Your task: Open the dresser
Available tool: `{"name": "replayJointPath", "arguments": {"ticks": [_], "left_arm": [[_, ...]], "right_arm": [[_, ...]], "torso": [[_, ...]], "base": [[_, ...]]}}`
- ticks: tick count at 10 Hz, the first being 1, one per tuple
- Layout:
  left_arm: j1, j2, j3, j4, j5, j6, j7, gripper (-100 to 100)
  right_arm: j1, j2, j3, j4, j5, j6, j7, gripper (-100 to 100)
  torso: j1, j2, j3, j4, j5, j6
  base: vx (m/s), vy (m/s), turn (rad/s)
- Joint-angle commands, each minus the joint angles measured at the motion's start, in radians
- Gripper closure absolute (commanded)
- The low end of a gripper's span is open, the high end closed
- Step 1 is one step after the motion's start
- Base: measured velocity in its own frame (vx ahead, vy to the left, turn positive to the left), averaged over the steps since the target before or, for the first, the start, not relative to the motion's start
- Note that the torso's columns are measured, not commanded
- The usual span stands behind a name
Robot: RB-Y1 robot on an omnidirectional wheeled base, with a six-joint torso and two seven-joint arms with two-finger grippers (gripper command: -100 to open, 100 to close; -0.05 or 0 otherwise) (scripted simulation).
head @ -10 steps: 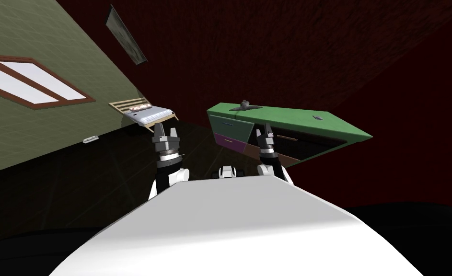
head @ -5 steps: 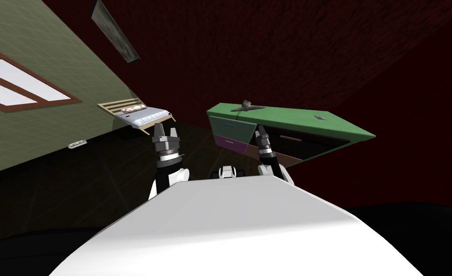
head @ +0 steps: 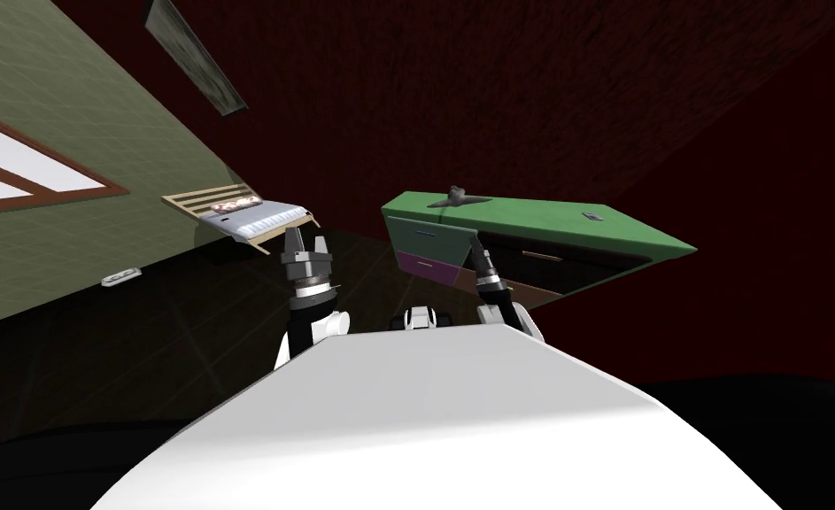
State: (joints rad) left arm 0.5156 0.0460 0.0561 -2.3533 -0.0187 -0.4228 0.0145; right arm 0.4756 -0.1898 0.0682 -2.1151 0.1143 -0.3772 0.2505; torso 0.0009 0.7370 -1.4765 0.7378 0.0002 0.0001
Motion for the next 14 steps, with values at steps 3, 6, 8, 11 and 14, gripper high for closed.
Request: {"name": "replayJointPath", "arguments": {"ticks": [3,6,8,11,14], "left_arm": [[0.0,0.0,0.0,0.0,0.0,0.0,0.0,0],[0.0,0.0,0.0,0.0,0.0,0.0,0.0,0],[0.0,0.0,0.0,0.0,0.0,0.0,0.0,0],[0.0,0.0,0.0,0.0,0.0,0.0,0.0,0],[0.0,0.0,0.0,0.0,0.0,0.0,0.0,0]], "right_arm": [[-0.011,-0.018,-0.006,0.038,0.07,0.02,0.131,-100],[-0.016,-0.024,-0.009,0.055,0.1,0.029,0.216,-100],[-0.022,-0.029,-0.013,0.071,0.131,0.037,0.273,-100],[-0.028,-0.034,-0.017,0.089,0.163,0.046,0.338,-100],[-0.04,-0.041,-0.028,0.125,0.227,0.062,0.431,-100]], "torso": [[-0.001,0.002,0.001,0.0,0.0,0.0],[0.0,0.001,0.001,0.0,0.0,0.0],[-0.001,-0.001,-0.001,0.0,0.0,0.0],[-0.002,0.002,0.001,0.0,0.0,0.0],[0.0,0.001,0.0,0.0,0.0,0.0]], "base": [[0.069,0.098,-0.082],[0.062,0.103,-0.078],[0.092,0.1,-0.075],[0.059,0.081,-0.046],[0.06,0.085,-0.086]]}}
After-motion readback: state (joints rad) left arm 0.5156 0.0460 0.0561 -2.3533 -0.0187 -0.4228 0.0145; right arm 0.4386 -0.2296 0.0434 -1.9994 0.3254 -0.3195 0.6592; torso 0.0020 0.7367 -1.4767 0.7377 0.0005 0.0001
